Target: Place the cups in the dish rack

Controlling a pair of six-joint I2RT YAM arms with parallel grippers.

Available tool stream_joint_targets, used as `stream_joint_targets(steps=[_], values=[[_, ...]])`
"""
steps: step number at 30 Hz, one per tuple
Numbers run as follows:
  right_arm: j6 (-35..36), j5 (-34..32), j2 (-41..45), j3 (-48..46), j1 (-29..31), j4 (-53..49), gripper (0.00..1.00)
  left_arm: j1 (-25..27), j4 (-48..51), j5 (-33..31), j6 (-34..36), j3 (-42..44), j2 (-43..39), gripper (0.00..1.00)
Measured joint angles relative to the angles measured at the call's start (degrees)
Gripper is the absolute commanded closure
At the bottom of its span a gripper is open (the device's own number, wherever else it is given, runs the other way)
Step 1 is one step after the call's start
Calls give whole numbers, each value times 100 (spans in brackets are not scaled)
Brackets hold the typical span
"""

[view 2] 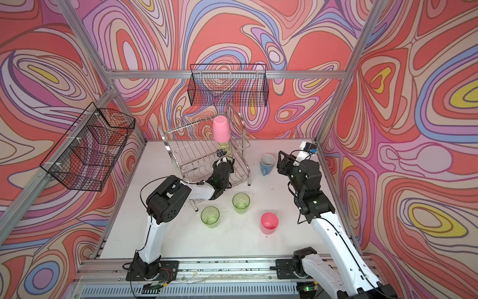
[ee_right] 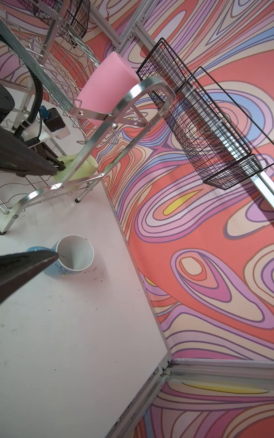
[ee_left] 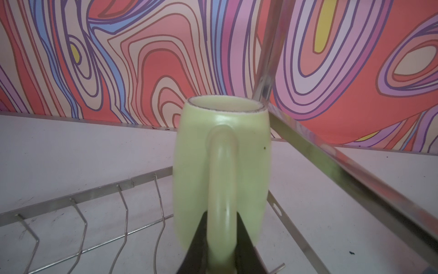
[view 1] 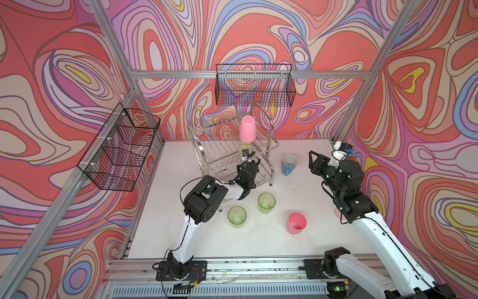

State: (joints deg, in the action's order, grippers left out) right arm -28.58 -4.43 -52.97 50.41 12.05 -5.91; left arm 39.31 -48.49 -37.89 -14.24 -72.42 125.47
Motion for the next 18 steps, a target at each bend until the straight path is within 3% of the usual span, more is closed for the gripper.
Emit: stream_joint_targets(steps=[8,18], values=[[2,22,11,-33,0,17,48,-48,31,22,-103,-9,4,89],[0,42,42,-94,0,42,48,-59,28,52,-103,11,2,72]])
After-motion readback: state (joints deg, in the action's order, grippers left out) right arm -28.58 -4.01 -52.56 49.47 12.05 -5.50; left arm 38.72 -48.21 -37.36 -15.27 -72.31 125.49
